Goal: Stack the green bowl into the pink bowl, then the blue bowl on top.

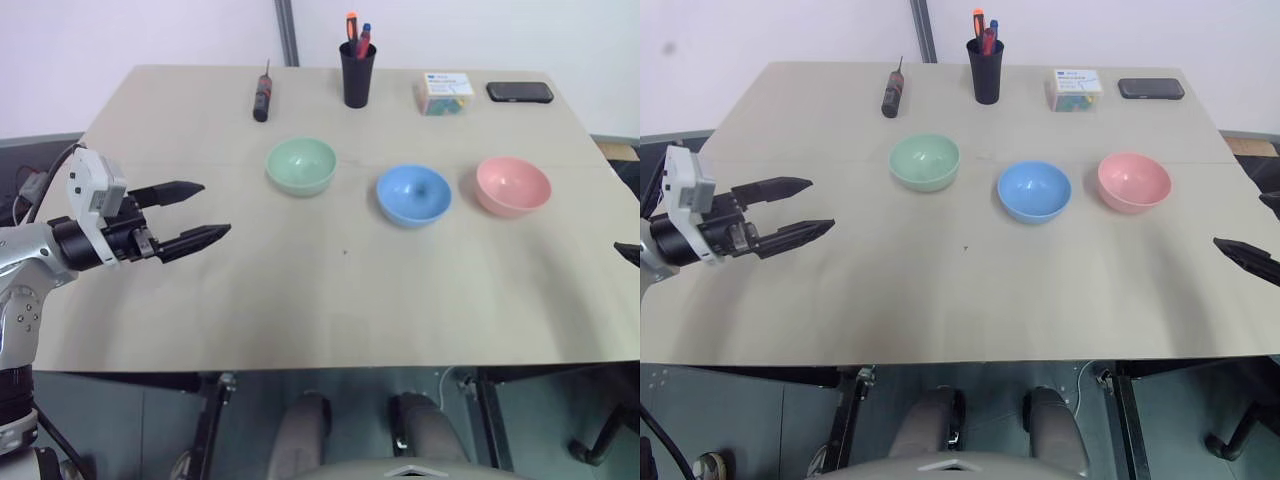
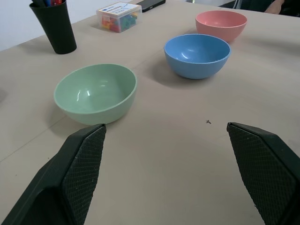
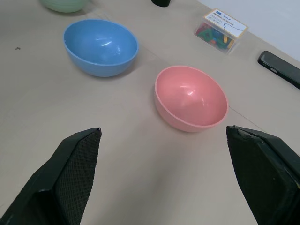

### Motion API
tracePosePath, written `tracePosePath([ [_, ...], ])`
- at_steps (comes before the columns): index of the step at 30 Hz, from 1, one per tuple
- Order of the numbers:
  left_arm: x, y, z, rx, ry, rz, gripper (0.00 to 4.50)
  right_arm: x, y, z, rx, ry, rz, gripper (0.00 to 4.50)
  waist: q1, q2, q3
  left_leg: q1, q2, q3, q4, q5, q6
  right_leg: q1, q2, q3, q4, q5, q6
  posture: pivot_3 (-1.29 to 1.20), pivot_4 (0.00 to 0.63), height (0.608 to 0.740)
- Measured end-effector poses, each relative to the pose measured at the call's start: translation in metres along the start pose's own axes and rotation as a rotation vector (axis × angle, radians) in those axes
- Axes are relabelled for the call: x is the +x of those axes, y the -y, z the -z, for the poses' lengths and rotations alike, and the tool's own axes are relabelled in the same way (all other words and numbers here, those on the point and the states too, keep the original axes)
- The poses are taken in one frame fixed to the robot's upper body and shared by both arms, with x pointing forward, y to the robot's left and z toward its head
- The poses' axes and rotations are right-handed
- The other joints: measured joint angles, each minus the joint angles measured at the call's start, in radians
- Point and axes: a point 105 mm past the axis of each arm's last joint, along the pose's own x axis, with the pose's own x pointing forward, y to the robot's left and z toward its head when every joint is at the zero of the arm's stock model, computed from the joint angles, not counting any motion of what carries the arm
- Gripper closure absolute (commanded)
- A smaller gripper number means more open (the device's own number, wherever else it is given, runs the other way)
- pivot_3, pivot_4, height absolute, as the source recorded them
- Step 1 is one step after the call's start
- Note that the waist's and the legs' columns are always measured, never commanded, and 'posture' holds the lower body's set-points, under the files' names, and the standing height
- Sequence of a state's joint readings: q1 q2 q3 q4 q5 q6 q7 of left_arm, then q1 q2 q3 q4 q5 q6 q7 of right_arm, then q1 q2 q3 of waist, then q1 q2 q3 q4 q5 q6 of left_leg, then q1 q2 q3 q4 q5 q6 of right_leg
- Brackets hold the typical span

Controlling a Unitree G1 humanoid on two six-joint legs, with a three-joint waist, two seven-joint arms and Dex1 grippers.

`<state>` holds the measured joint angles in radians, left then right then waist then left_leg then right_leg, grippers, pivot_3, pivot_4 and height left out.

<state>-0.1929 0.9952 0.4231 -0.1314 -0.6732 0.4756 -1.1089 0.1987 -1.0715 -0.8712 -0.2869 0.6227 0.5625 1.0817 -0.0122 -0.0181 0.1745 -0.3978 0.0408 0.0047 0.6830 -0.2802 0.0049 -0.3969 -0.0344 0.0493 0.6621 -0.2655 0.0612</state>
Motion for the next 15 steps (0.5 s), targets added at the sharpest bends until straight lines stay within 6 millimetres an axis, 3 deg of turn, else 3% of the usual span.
tracePosePath([
  [9,0.014,0.008,-0.004,-0.031,0.047,0.055,0.14,0.026,0.001,0.002,-0.017,0.026,-0.001,0.0,-0.001,0.0,0.0,0.001,0.0,0.0,0.0,0.0,0.0,0.0,0.0,0.001,0.001,0.0,0.0,0.0,0.15,0.74],
  [12,0.023,0.017,-0.008,-0.027,0.08,0.098,0.14,0.05,-0.005,0.0,-0.013,0.057,-0.023,0.0,-0.006,0.0,0.0,0.001,0.0,0.002,0.0,0.0,0.0,0.0,0.0,0.002,0.001,0.0,0.0,0.0,0.15,0.74],
  [15,0.04,0.036,-0.011,-0.004,0.122,0.184,0.14,0.094,-0.02,0.005,-0.027,0.004,-0.076,0.0,-0.007,0.0,0.001,0.001,0.0,0.003,0.001,0.0,0.0,-0.002,0.0,0.004,0.002,0.0,0.0,0.0,0.15,0.74],
])
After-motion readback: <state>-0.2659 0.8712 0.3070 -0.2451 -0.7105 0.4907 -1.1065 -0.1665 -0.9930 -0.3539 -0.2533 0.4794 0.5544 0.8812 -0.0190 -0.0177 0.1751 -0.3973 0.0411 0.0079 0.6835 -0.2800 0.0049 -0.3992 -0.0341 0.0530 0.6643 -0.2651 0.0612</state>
